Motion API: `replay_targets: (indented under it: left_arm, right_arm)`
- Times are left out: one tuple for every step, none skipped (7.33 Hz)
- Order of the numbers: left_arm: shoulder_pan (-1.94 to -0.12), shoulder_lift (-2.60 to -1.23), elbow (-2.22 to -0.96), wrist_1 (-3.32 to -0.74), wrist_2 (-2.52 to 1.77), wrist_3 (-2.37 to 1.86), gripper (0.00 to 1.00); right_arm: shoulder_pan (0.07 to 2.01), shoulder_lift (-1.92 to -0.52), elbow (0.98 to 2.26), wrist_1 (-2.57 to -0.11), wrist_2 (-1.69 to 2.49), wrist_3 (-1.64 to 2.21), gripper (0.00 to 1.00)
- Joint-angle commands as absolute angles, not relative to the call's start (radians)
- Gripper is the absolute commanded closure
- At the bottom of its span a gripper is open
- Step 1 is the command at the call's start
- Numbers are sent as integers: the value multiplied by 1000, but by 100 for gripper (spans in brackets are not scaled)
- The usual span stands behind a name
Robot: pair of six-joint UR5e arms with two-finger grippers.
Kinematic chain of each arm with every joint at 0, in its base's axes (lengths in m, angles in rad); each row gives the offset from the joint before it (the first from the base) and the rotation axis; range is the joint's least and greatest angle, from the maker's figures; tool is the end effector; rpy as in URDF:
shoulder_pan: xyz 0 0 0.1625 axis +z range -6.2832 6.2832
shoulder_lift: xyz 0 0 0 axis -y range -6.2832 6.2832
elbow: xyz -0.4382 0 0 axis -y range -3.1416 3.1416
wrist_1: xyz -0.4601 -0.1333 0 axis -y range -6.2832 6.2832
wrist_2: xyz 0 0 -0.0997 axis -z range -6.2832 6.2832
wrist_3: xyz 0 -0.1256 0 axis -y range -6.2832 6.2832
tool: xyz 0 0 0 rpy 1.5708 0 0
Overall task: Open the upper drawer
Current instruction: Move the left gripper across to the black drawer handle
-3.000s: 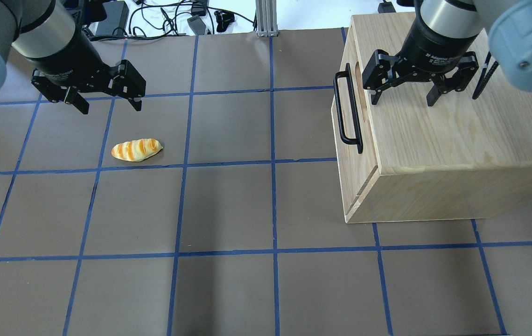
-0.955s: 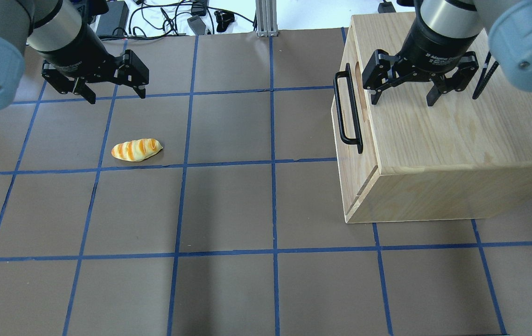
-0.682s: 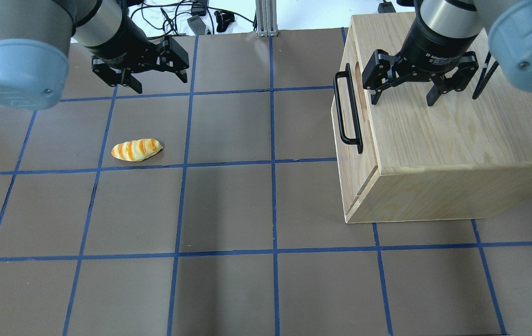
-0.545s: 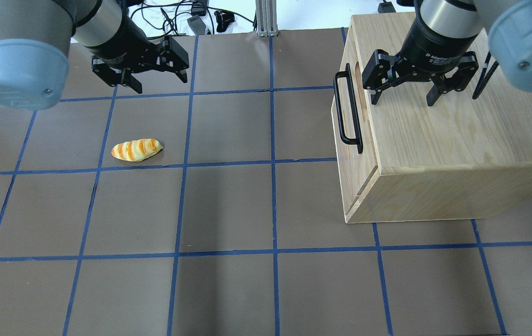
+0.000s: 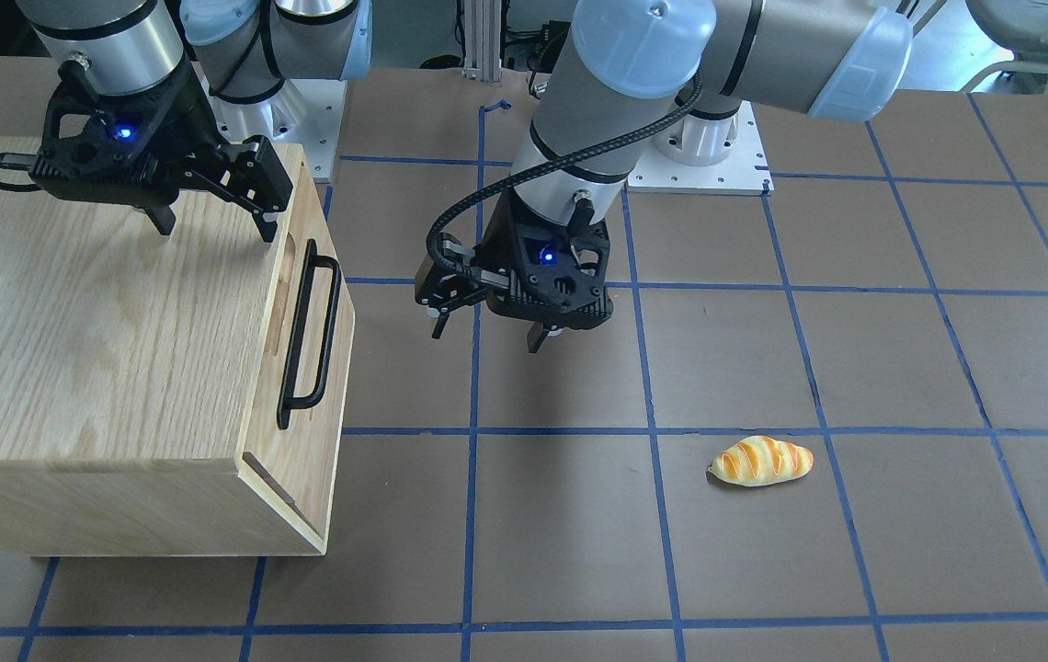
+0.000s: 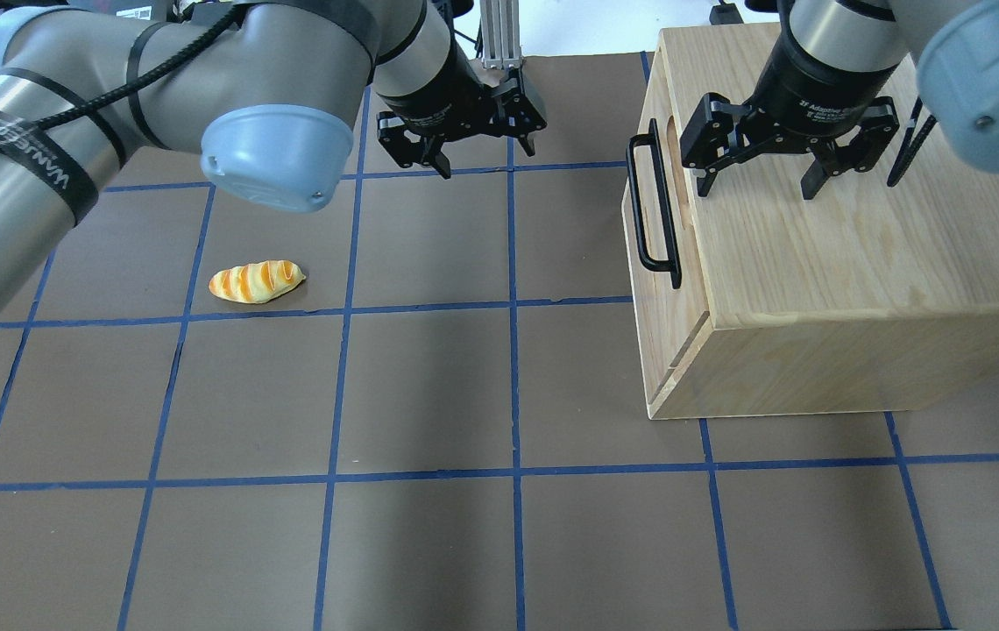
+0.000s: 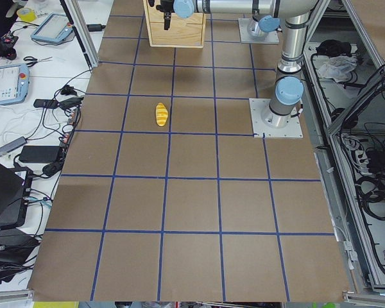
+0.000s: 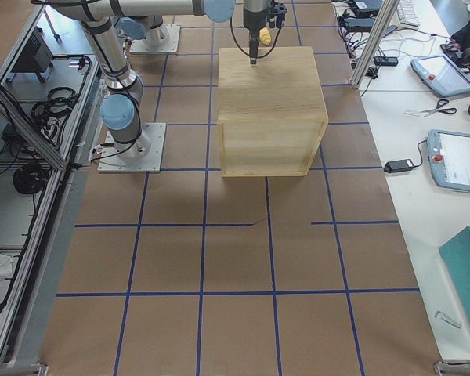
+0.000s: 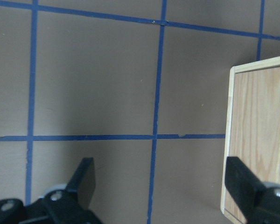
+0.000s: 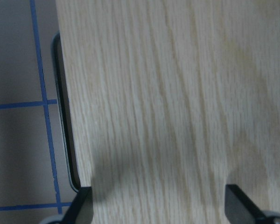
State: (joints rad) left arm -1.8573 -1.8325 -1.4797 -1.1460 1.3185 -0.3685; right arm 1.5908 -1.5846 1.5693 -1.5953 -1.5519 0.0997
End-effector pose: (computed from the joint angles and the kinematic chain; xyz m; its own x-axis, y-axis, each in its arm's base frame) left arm -0.3540 -0.6191 0.4150 -0.9485 -0.0230 0.3160 -0.0730 0.9864 -0.1476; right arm 0.1468 -0.5558 0.4862 -0.9966 0.0788 -0.0227 0.0796 0.9961 -0.0377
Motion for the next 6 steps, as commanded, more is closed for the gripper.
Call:
replay_targets:
  left_arm:
    - [-1908,-1887,-1465,-1064,1252,-463,0]
    - [-1933,-1908,-1463,-1039,1250,-495,0]
    - [-1950,-1922,-1463,-1032,1250,-515,0]
    - [-1966,-1930,-1463,-1025,1250,-538,0]
    - [-1982,-1937,-1463,-1023,1250,-554,0]
    - [-1991,-1945,-1463,-1023,1249,-574,0]
  right_arm:
    - [1591,-1585,1569,-1595,-1552,100,0]
    - [1591,-1585,1569,-1595,-1551,100,0]
    - [1591,-1585,1569,-1595,-1551,100,0]
    - [1591,-1585,1569,-1595,-1552,100,0]
    - [1591,-1585,1569,-1595,-1552,100,0]
    - [1591,-1585,1569,-1595,-1551,100,0]
